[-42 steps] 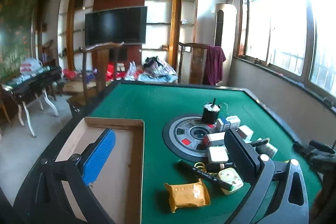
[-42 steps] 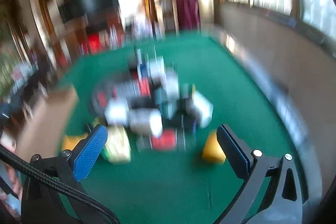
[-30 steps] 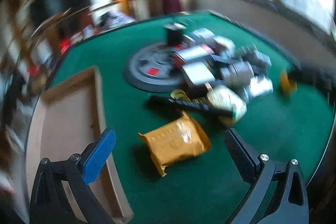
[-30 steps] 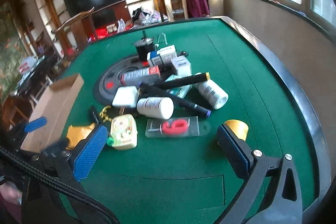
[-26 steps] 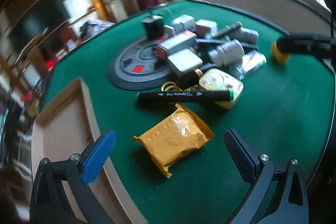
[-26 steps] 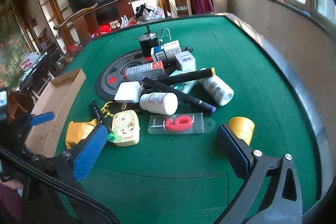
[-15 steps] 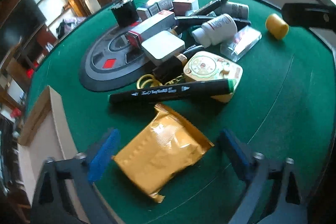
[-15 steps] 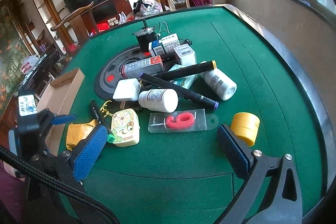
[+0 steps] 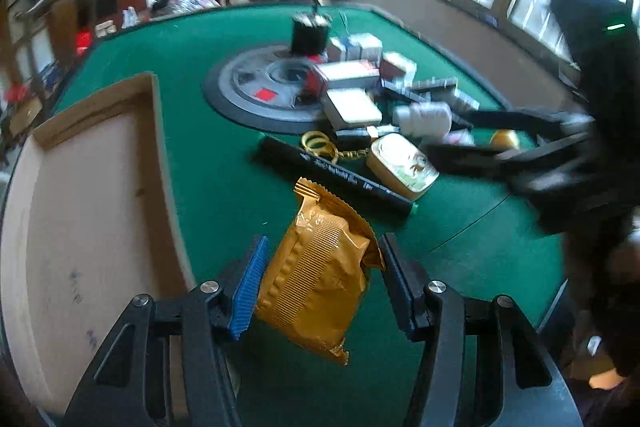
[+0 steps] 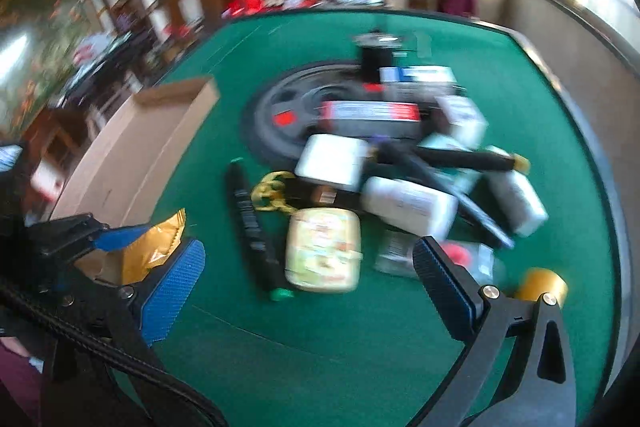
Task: Organize objects
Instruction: 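Carry the gold packet into the cardboard tray with the left gripper while the right gripper grasps the black marker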
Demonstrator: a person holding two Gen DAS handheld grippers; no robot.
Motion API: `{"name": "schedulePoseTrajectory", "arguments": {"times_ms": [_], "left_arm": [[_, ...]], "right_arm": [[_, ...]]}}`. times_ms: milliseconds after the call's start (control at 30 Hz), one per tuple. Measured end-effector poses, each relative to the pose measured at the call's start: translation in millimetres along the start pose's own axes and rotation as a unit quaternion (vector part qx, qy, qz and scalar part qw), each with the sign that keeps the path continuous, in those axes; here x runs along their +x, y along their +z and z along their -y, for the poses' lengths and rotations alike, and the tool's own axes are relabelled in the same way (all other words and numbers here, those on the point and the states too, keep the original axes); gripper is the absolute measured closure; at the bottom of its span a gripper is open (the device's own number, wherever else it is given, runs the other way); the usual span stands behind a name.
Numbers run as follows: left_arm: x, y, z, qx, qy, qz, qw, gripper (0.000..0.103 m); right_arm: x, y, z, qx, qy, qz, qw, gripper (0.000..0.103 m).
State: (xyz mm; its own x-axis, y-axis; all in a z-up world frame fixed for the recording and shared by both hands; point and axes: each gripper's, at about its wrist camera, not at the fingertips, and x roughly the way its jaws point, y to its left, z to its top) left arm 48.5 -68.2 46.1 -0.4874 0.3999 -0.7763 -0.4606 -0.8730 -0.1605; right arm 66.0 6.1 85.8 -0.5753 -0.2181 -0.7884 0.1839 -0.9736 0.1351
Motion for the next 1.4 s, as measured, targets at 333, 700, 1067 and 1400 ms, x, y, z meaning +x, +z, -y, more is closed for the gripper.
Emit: {"name": "schedulePoseTrajectory", "arguments": {"times_ms": [333,700,1067,1400], "left_arm": [[-75.5,-39.2,-37.3,-0.059,0.021,0.062,0.9961,0.053],[-95.0,-46.7,-56.2,-0.100,0.025,0.095,0.9901,0.053],[-149.6,5.1,-86.3,-0.138,-0.005,0.137,0.9809,0.053],[-90.6,61.7,-147.9,-0.172,0.052,0.078,0.9806,0.053]], "right_arm": [[77.6,10.1,-57.4,-0.099,0.000,-0.088,0.991,0.012],[80.1,9.5,-52.3,-0.056,0.003,-0.100,0.993,0.091],[9.6,46.4,-40.4,0.018,0.103,-0.043,0.994,0.091],[12.3,101.0,-92.7,0.006,0.161,-0.044,0.986,0.090]]}}
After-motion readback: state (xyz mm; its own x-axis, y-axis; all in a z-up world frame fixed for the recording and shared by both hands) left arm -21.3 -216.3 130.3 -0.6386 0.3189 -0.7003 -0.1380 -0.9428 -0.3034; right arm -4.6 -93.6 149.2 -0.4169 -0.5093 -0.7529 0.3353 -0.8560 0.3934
